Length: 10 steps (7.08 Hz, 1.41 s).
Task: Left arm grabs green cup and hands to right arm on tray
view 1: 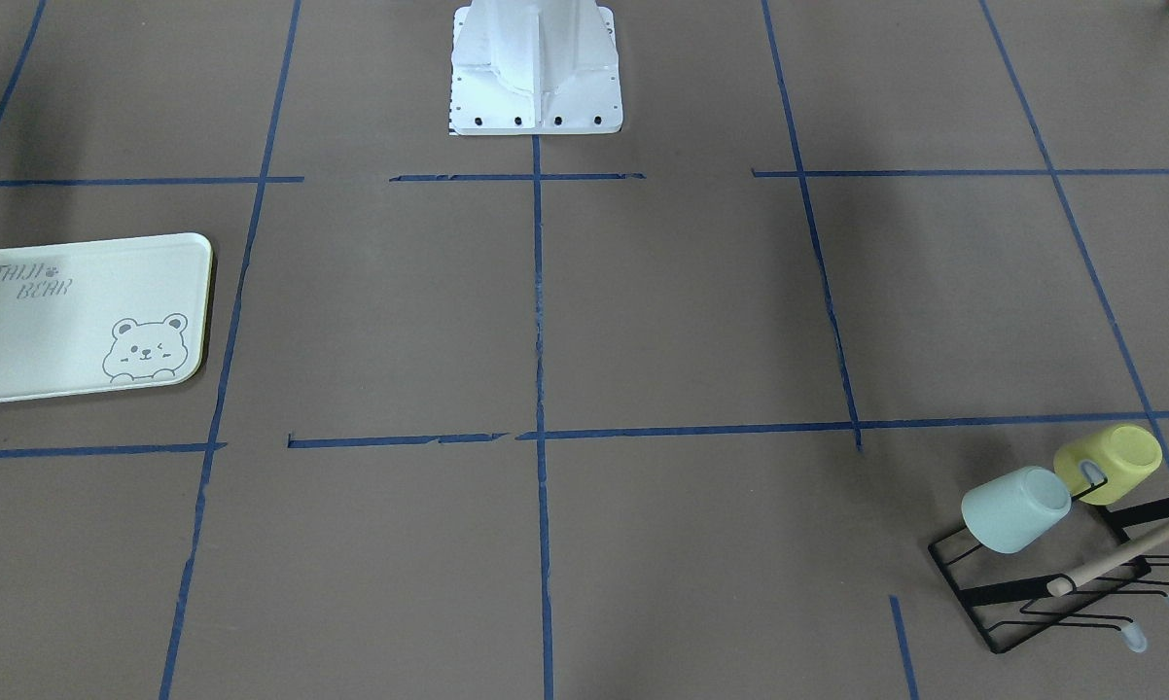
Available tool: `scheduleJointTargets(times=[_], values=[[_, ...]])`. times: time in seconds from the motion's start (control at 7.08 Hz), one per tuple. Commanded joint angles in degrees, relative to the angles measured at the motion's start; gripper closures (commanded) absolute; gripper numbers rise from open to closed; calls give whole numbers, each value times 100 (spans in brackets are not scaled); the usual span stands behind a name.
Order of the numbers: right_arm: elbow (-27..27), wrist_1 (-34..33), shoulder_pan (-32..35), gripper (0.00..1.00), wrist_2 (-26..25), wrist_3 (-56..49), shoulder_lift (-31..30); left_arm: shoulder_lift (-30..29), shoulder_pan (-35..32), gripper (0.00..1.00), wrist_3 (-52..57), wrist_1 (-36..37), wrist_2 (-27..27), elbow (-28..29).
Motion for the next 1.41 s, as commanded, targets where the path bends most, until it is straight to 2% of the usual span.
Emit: scheduleJointTargets(times=[0.0,0.71,1.13,1.27], values=[[-11,1,0,0,-14,16,-8,173,22,0,90,-331,39,-121],[-11,1,0,0,30,-1,-25,219,31,0,82,-352,13,-104],[15,18,-9,0,30,-1,-8,474,66,0,91,-378,-23,-96],[33,18,-9,0,143,-1,1,430,415,0,30,-622,-23,-87]])
